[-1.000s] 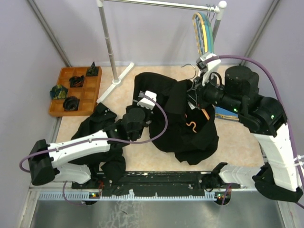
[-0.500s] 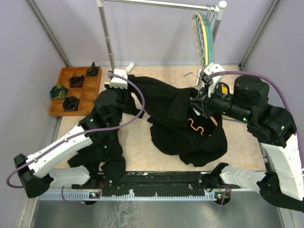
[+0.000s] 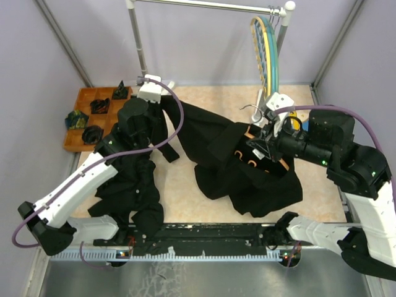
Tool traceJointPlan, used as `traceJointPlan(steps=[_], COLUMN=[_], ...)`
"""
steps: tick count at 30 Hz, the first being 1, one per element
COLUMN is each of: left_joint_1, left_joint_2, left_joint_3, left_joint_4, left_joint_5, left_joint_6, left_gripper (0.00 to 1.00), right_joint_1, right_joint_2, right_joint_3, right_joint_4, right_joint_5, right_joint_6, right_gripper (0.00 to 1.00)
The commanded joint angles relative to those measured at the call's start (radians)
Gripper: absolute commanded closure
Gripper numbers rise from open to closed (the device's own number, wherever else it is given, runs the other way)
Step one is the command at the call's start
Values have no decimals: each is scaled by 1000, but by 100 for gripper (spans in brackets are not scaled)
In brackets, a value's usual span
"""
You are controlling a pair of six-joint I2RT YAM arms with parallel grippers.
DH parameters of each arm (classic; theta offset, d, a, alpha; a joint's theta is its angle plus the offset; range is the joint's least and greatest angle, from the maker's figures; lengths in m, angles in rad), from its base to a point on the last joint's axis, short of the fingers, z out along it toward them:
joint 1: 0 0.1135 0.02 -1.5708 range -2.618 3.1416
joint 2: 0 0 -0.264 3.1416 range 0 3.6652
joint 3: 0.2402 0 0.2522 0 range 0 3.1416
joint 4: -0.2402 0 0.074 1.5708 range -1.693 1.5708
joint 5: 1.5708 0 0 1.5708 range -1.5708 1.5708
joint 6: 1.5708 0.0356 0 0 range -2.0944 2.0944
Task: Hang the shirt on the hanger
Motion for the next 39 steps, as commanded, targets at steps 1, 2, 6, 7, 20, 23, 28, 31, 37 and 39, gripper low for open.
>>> traceJointPlan(steps=[1,2,6,7,20,23,28,31,37,39], left_joint_1=[39,45,80,89,113,113,113,113,113,113], left_joint_2=[13,16,23,23,-114,-159,-236,-265,-233,-222], left_joint_3=[62,69,87,93,-5,-13,-3,12,99,122], left_joint_4=[-92,-105,-154,-165,-110,-102,-92,-97,-235,-285], left_joint_5=[30,30,44,50,367,400,558,785,1235,1298], left_joint_6=[-46,-54,-86,-94,-125,-135,-96,-55,34,58], left_gripper=[100,100,100,100,62,35,17,8,11,13], right_joint_1=[-1,-1,-1,-1,-1,0,-1,-1,-1,-1], right_joint_2=[-53,-60,-74,-76,-66,-37,-1,-26,-173,-201], right_joint_3=[-12,-18,-22,-22,-52,-59,-64,-122,-317,-340], right_joint_4=[41,42,42,41,125,139,132,187,388,402], right_joint_5=[-17,-21,-27,-28,24,43,31,-10,-152,-206], right_joint_6=[-46,-50,-58,-61,-76,-79,-121,-148,-187,-203], right_gripper=[100,100,100,100,100,100,100,100,100,100])
